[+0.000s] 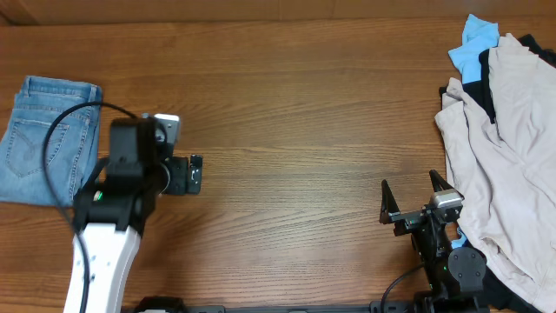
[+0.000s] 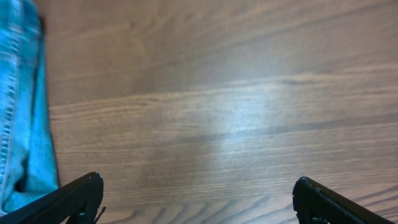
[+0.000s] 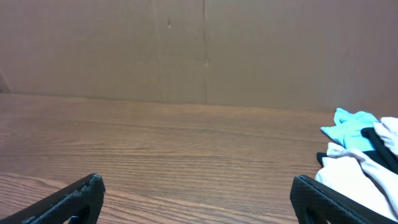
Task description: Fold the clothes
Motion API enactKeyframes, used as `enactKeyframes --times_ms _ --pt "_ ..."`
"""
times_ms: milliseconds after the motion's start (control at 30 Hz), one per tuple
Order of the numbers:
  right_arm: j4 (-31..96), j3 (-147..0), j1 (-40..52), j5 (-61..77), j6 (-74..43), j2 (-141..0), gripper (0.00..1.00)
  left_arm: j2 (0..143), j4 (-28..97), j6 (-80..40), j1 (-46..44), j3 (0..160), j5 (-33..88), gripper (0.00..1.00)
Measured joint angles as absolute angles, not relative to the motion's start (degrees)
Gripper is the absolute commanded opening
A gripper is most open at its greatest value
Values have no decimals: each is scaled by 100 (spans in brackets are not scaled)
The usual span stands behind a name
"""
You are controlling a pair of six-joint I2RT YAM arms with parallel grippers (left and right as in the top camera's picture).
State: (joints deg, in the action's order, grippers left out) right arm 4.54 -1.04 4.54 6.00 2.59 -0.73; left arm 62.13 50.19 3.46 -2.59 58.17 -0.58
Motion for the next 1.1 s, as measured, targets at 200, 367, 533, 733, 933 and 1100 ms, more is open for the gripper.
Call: enactKeyframes --times_ms 200,367,533,733,933,1100 --pt "456 -104 454 600 261 -73 100 5509 5015 346 -80 5594 187 100" --pt "454 -104 454 602 261 -73 100 4967 4473 346 -69 5085 266 100" --pt "451 -104 454 602 259 -73 100 4244 3809 344 -69 4294 309 100" --pt "454 -104 454 600 263 -73 100 3400 3148 309 -71 3225 344 100" --pt "454 -104 454 602 263 -73 100 2355 2228 215 -69 2165 346 100" --pt "456 -104 454 600 261 -73 100 1433 1431 23 -71 1334 366 100"
